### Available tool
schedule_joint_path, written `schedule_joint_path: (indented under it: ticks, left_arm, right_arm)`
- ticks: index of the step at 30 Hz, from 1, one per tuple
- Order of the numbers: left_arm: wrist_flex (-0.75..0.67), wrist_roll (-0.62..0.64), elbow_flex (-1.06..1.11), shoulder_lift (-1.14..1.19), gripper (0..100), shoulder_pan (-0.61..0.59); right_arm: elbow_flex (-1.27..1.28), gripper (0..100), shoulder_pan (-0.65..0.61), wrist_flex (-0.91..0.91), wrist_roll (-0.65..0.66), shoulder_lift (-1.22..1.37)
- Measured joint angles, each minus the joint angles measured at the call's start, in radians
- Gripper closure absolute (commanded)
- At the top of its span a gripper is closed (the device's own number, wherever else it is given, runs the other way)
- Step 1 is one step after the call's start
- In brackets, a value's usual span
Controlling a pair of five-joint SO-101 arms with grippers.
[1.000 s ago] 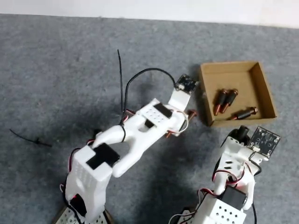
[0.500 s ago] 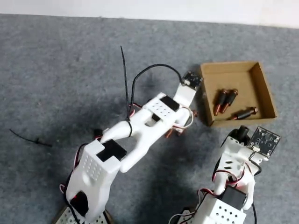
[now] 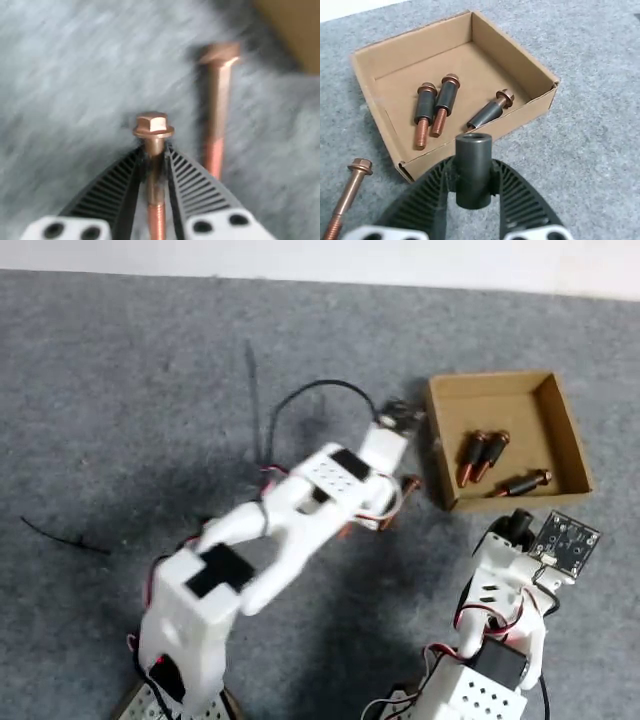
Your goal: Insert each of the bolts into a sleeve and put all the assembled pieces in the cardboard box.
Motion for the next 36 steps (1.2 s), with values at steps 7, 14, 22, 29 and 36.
schedule_joint_path:
  ticks: [7, 14, 22, 29, 36]
  left_arm:
    - [-0.123, 0.000, 0.327, -0.374, 100, -0.084]
    - [-0.414, 0.000, 0.752, -0.821, 100, -0.083]
    - [-0.591, 0.000, 1.059, -1.246, 100, -0.081]
    - [-0.598, 0.000, 1.146, -1.485, 99, -0.078]
    - [-0.598, 0.000, 1.220, -1.703, 99, -0.084]
  right_arm:
    - [0.000, 98.9, -0.020, 0.000, 0.000, 0.000]
    - [0.000, 98.9, -0.066, 0.000, 0.000, 0.000]
    - [0.003, 99.3, -0.328, -0.137, 0.000, 0.000]
    - [0.003, 99.3, -0.597, -0.339, 0.092, 0.000]
    - [0.003, 99.3, -0.921, -0.454, 0.239, 0.000]
